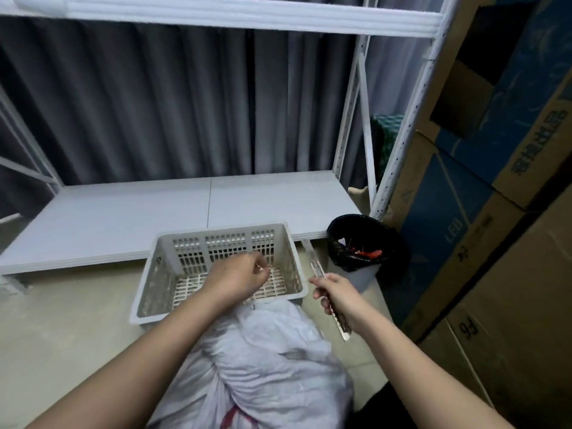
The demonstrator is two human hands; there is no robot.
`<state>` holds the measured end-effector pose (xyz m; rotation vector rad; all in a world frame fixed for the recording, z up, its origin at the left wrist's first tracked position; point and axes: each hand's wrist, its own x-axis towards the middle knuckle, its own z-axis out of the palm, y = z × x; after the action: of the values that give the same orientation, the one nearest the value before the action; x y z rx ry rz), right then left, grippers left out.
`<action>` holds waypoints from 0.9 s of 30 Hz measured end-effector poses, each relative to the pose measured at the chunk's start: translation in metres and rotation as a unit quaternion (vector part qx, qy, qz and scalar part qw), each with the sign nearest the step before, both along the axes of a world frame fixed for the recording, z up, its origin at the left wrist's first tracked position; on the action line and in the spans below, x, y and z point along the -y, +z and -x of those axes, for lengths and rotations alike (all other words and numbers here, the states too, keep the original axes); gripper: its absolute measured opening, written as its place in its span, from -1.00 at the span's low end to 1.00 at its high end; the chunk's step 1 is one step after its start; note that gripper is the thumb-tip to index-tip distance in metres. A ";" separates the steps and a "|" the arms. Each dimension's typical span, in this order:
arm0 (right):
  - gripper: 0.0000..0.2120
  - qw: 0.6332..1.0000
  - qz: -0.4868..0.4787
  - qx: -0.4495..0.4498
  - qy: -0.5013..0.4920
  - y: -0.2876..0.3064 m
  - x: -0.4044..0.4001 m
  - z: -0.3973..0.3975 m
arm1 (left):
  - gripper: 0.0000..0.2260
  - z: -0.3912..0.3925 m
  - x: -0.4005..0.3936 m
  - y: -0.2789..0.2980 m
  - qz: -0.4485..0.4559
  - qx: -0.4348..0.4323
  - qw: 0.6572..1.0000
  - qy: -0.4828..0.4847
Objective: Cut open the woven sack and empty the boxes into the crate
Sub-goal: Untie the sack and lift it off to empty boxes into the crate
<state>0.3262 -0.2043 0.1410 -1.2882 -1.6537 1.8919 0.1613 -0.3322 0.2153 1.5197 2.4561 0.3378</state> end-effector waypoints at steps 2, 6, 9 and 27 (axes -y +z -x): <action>-0.83 0.998 -0.046 0.042 0.010 0.000 0.027 0.004 | -0.64 0.000 0.022 -0.002 0.049 -0.102 0.993 -0.018; -0.75 0.991 -0.021 0.131 -0.032 -0.019 0.047 -0.006 | -0.36 -0.003 0.059 -0.015 0.176 -0.198 0.964 -0.025; -0.79 0.980 0.065 0.188 -0.001 -0.032 0.046 -0.022 | -0.25 -0.001 0.075 -0.018 0.143 -0.172 0.973 0.063; -0.80 0.962 -0.111 -0.248 -0.018 0.118 0.072 0.036 | -0.50 0.037 0.062 0.036 -0.193 0.080 0.977 0.033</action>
<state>0.2904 -0.2761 0.2587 -0.6766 -1.5031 1.7570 0.1242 -0.3940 0.2514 1.4770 2.4138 0.9573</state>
